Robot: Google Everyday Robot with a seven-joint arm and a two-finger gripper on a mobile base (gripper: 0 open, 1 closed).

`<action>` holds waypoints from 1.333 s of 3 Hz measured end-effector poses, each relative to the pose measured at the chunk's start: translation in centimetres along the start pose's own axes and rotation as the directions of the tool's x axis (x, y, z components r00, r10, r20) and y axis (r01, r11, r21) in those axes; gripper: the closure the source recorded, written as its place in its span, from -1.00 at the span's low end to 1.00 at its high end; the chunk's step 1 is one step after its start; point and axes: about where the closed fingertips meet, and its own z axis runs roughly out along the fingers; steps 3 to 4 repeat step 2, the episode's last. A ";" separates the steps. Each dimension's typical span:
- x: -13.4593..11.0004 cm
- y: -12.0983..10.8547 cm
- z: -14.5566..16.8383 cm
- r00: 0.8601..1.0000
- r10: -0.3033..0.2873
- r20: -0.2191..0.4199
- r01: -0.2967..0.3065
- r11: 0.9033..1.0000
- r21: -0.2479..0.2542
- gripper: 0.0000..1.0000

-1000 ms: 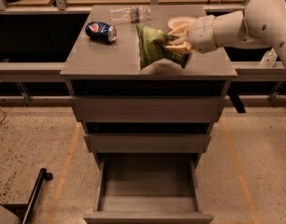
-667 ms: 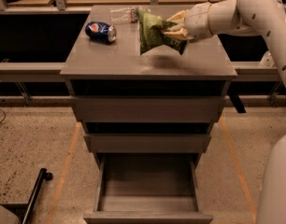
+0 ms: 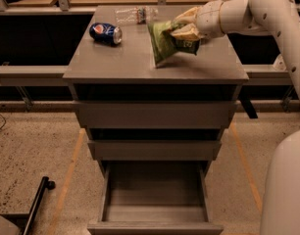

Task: Pick green jalapeno chip bag from bottom drawer and place on counter

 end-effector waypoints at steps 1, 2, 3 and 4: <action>-0.1 0.2 0.5 1.000 0.001 0.004 -0.001 1.000 -0.006 -1.00; -0.1 0.2 0.5 1.000 0.001 0.004 -0.001 1.000 -0.006 -1.00; -0.1 0.2 0.5 1.000 0.001 0.004 -0.001 1.000 -0.006 -1.00; -0.1 0.2 0.5 1.000 0.001 0.004 -0.001 1.000 -0.006 -1.00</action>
Offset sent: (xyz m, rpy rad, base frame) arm 0.0004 0.0026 -0.0015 0.0006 0.0023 0.0036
